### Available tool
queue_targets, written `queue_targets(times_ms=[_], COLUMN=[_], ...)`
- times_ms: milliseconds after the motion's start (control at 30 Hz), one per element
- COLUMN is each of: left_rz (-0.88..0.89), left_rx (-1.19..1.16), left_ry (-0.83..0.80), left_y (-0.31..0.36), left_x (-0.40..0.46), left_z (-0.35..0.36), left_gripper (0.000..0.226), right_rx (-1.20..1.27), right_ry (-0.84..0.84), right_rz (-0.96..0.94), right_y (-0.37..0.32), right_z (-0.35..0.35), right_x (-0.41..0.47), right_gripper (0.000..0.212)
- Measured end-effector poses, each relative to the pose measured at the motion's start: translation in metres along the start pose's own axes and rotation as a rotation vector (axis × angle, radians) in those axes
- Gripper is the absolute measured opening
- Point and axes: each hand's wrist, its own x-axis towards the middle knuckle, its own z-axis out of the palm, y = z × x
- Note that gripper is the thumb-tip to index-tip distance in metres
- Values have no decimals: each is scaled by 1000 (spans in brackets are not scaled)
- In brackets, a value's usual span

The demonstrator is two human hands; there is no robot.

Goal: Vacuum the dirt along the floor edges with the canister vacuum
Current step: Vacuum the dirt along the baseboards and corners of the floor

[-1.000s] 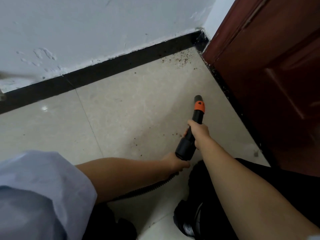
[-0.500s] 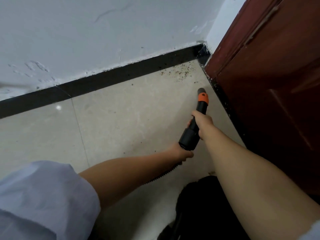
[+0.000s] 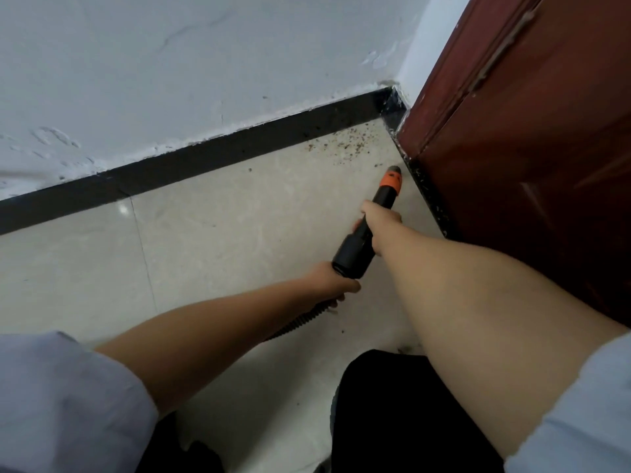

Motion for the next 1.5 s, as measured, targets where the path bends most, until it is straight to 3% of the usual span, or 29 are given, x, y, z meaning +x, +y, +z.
queue_targets(times_ms=[333,700,900,1200,1500], left_rz=[108,106,6,38,39], left_rx=[-85,-88,-191,-287,-159], left_ry=[-42,-7,-1,80,45], left_y=[5,18,-19,-46,-15], left_x=[8,18,7,-4,30], left_z=[31,24,36,46,10], left_gripper=[16,19,22,18,15], right_rx=[-39,-52,-165,-233,-38], right_ry=[-74,-91,-149,-260,-82], right_rz=[-17,-42,-86,-112,-126], right_y=[0,-16,16,33,5], right_z=[-21,-13,-1,9,17], right_x=[14,24,4,-12,21], right_gripper=[11,13,12,14,12])
